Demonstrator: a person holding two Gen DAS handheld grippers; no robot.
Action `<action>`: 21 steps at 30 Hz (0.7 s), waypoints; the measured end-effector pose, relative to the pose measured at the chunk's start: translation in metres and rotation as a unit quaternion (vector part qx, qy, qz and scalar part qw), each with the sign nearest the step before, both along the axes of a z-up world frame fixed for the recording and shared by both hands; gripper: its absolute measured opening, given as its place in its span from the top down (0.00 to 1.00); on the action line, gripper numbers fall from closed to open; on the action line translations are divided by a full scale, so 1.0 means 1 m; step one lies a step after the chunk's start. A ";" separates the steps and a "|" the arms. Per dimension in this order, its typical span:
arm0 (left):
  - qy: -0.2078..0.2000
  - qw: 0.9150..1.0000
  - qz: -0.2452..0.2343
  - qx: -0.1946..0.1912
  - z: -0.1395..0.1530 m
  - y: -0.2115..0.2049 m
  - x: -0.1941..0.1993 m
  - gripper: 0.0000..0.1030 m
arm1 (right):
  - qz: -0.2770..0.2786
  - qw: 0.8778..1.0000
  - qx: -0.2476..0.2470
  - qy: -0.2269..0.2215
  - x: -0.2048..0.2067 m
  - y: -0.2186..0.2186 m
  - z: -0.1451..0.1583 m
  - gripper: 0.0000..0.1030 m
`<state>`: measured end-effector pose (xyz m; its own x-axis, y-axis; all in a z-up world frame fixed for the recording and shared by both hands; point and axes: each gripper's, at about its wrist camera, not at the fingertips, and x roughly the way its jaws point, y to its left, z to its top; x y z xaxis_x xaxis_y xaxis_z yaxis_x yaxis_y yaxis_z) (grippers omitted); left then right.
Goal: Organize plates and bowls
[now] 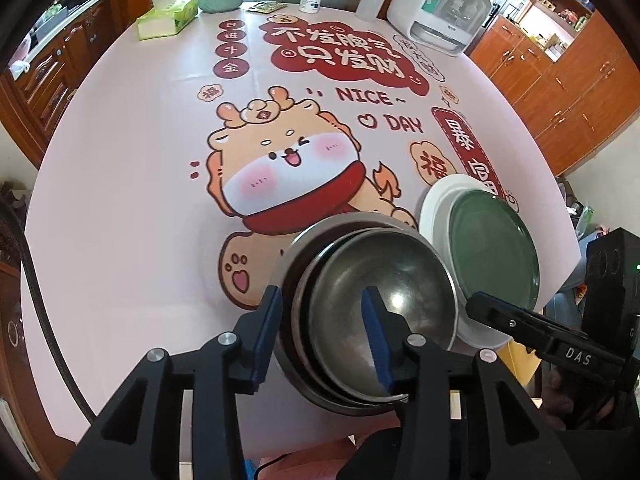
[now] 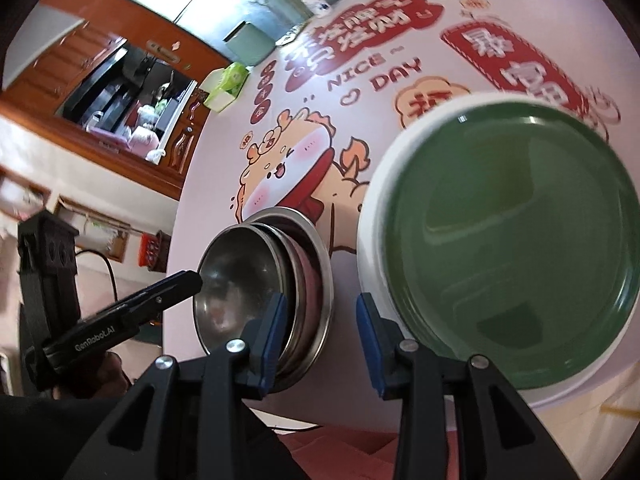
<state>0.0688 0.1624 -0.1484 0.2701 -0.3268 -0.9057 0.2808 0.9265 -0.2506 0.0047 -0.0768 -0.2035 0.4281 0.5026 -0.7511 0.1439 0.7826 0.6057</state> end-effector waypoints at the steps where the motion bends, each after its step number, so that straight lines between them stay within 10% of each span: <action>1: 0.003 1.000 0.003 0.001 -0.002 0.002 0.001 0.60 | -0.002 1.000 0.009 0.006 0.000 -0.001 -0.002 0.65; 10: 0.034 0.999 0.012 0.003 -0.020 0.009 0.005 0.57 | -0.010 0.996 0.081 0.039 0.001 -0.003 -0.015 0.45; 21: 0.082 0.997 0.007 -0.004 -0.043 0.006 0.015 0.56 | -0.001 0.991 0.113 0.075 0.007 0.004 -0.030 0.45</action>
<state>0.0840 0.1680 -0.1919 0.1242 -0.3313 -0.9353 0.2227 0.9279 -0.2991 0.0118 -0.0725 -0.2333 0.3213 0.6643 -0.6749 0.2464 0.6295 0.7369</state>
